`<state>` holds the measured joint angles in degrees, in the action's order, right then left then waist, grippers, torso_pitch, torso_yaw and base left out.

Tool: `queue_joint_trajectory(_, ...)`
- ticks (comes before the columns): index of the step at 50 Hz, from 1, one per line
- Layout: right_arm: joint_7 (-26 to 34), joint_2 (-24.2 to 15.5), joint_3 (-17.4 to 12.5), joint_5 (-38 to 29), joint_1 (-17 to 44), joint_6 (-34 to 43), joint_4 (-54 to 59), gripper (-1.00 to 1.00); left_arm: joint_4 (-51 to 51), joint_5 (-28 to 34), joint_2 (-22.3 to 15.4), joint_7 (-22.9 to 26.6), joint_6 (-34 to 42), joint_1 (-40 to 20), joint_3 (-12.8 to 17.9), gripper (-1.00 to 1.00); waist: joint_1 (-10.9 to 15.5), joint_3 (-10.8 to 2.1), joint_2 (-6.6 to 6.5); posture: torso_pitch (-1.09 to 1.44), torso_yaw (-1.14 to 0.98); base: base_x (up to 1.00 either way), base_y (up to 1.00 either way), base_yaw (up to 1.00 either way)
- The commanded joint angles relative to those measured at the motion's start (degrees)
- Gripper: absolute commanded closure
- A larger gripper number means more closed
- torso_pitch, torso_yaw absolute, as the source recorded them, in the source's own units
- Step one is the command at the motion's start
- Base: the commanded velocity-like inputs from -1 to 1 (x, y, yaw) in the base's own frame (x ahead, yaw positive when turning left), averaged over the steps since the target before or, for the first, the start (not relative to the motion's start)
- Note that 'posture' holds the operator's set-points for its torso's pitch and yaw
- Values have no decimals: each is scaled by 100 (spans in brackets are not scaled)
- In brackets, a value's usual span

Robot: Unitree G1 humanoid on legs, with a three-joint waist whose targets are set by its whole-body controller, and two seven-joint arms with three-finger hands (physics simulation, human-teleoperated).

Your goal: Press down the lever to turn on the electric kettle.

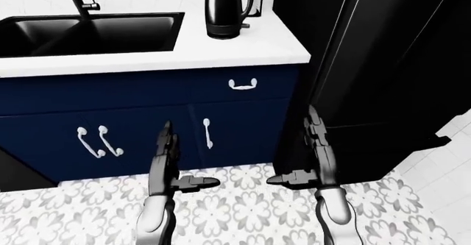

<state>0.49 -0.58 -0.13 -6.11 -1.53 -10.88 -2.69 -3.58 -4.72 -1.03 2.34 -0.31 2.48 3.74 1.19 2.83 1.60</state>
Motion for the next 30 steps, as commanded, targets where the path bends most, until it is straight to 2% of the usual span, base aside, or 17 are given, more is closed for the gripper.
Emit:
queue_joint_trajectory(1, -24, -28, -41, -5, 78, -128, -227, -100, -288, -46, 14, 3, -132, -101, -28, -100, -18, -69, 57, 0, 0, 26, 0, 0)
queue_joint_trajectory(2, -30, -22, -36, -14, 59, -109, -276, -100, -343, -62, 12, -3, -112, -90, -22, -100, -26, -140, 234, 0, 0, 26, 0, 0)
queue_joint_trajectory(3, -25, -27, -43, -7, 62, -131, -265, -100, -410, -74, 13, -4, -88, -61, -22, -100, -22, -172, 225, 0, 0, 25, 0, 0)
queue_joint_trajectory(4, -25, -27, -40, -19, 67, -113, -278, -100, -446, -84, 13, -9, -73, -61, -16, -100, -95, -93, 112, 0, 0, 26, 0, 0)
queue_joint_trajectory(5, -30, -26, -37, -33, 69, -100, -292, -100, -470, -98, 15, -13, -56, -68, -12, -100, -72, -52, 159, 0, 0, 27, 0, 0)
queue_joint_trajectory(8, -25, -22, -4, -94, 62, -48, -361, -100, -627, -135, 18, -30, -10, -49, -3, -100, -120, -85, 63, 0, 0, 26, 0, 0)
queue_joint_trajectory(13, -19, -18, 54, -252, 66, 175, -531, -100, -920, -177, 35, -50, 73, 26, -7, -100, -176, -22, -250, 0, 0, 26, 0, 0)
queue_joint_trajectory(15, -10, -19, 68, -280, 59, 177, -563, -100, -971, -145, 40, -45, 30, 74, -34, -100, -193, -90, -518, 0, 0, 25, 0, 0)
queue_joint_trajectory(16, -8, -17, 67, -282, 55, 185, -590, -100, -1022, -162, 37, -50, 76, 68, -22, -100, -175, -173, -734, 0, 0, 26, 0, 0)
queue_joint_trajectory(17, -11, -22, 54, -290, 55, 201, -615, -100, -1028, -180, 34, -60, 101, 40, -2, -100, -78, -83, -473, 0, 0, 25, 0, 0)
queue_joint_trajectory(18, -5, -16, 64, -293, 39, 195, -660, -100, -1011, -186, 33, -60, 97, 29, 6, -100, -122, -58, -571, 0, 0, 20, 0, 0)
queue_joint_trajectory(20, 2, -9, 68, -276, 30, 175, -650, -100, -1039, -180, 38, -57, 86, 63, -5, -100, -60, -139, -537, 0, 0, 11, 0, 0)
queue_joint_trajectory(22, 13, -5, 90, -286, 35, 166, -675, -100, -1100, -189, 39, -69, 129, 62, -2, -100, -110, -147, -439, 0, 0, 0, 0, 0)
queue_joint_trajectory(25, 6, -1, 88, -284, 47, 151, -691, -100, -1197, -269, 22, -100, 231, -14, 66, -100, -66, -46, -229, 0, 0, 0, 0, 0)
queue_joint_trajectory(28, 15, -2, 104, -311, 23, 188, -781, -100, -1331, -291, 26, -104, 264, 37, 70, -100, -33, -106, 127, 0, 0, 0, 0, 0)
queue_joint_trajectory(29, 16, 0, 111, -322, 25, 199, -789, -100, -1401, -296, 26, -113, 286, 43, 74, -100, -20, -124, -65, 0, 0, 0, 0, 0)
queue_joint_trajectory(30, 16, 0, 124, -349, 13, 216, -841, -100, -1474, -306, 24, -128, 320, 35, 88, -100, -31, -192, -41, 0, 0, 0, 0, 0)
